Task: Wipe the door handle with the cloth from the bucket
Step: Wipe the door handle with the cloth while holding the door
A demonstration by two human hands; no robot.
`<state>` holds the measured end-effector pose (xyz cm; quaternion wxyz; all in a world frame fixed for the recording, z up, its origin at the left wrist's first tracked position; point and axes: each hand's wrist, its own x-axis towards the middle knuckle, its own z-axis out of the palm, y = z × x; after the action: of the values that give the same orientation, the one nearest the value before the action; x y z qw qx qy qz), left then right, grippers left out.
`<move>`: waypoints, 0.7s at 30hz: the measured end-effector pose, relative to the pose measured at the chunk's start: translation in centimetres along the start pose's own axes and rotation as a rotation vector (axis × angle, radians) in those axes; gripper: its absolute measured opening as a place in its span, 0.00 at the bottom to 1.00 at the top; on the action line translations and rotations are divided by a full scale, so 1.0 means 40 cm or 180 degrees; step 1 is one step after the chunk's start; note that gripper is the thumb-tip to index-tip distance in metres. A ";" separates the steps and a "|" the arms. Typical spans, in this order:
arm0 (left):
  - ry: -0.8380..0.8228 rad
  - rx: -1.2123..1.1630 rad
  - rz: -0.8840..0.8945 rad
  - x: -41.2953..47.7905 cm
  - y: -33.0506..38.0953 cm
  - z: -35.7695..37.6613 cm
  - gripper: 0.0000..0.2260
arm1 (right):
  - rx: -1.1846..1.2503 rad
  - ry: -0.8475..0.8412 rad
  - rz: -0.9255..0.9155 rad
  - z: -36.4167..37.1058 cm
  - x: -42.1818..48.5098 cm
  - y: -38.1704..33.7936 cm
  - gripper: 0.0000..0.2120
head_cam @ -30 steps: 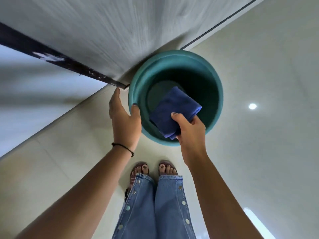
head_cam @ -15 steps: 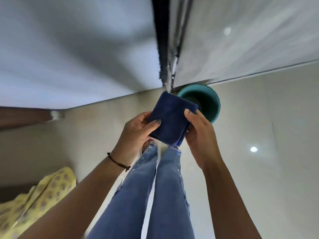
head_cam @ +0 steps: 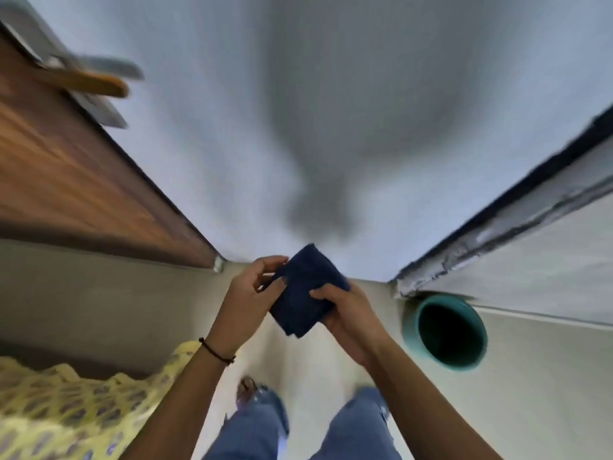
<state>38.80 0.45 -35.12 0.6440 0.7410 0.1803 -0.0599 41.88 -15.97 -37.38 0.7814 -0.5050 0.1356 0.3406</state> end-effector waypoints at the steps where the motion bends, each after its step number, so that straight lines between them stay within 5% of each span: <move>1: 0.0088 0.0012 0.0097 -0.004 0.008 -0.079 0.13 | 0.0016 -0.0011 -0.0008 0.071 0.014 0.016 0.18; 8: 0.1563 0.0533 0.0548 0.008 0.080 -0.558 0.16 | -0.0352 0.0278 -0.0761 0.491 0.132 -0.006 0.14; 21: 0.2632 0.1676 0.2406 0.355 0.274 -0.866 0.28 | -0.2168 0.0774 -0.4726 0.829 0.321 -0.229 0.16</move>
<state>50.78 35.79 -23.81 0.2930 0.8496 0.1191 0.4220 53.03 15.96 -23.09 0.5871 -0.7057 -0.2604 -0.2991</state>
